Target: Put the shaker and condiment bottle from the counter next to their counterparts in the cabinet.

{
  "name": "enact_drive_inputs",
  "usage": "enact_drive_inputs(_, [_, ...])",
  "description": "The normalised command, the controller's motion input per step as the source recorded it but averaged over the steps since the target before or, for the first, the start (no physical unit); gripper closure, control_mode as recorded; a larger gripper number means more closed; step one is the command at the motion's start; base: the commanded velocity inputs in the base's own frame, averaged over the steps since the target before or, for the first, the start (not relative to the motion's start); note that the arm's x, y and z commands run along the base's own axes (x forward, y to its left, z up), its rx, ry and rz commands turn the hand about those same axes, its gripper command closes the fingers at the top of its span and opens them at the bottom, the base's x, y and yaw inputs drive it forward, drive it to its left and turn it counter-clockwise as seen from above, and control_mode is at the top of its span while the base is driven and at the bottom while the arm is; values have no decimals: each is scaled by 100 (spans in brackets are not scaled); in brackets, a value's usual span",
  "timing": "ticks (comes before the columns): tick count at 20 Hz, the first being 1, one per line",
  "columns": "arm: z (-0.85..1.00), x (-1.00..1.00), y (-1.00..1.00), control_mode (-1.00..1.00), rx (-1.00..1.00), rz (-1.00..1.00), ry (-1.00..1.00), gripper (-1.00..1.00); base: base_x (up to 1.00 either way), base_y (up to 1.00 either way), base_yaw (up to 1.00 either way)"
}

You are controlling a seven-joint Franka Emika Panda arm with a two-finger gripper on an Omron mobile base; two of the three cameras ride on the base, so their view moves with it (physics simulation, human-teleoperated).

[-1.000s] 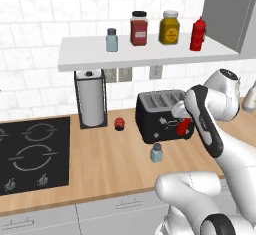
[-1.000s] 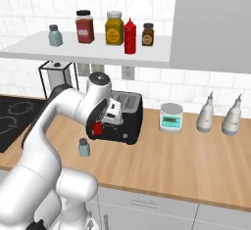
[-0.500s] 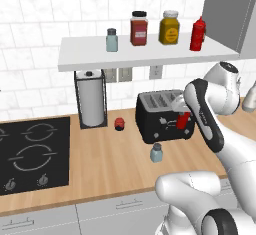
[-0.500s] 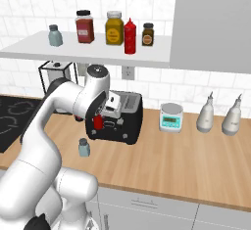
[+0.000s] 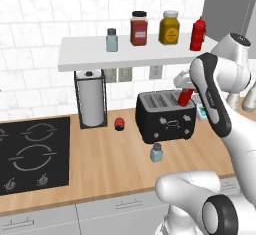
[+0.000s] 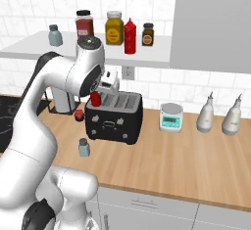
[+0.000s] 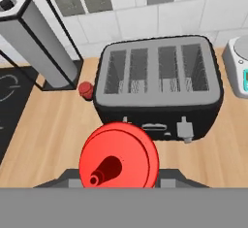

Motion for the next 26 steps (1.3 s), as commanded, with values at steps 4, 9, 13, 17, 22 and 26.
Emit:
enact_drive_inputs(4, [55,0,0,-100,0,0,-1,100,0,0,0])
enact_drive_inputs(9, [11,-9,1,-100,0,0,-9,100,0,0,0])
enact_drive_inputs(13, [72,0,0,-100,0,-1,-15,100,0,0,0])
enact_drive_inputs(17, [90,4,0,-100,0,-1,-7,100,0,0,0])
enact_drive_inputs(22, [79,10,0,-100,0,-4,-5,100,0,0,0])
enact_drive_inputs(26, [5,-11,16,-100,0,-1,-10,100,0,0,0])
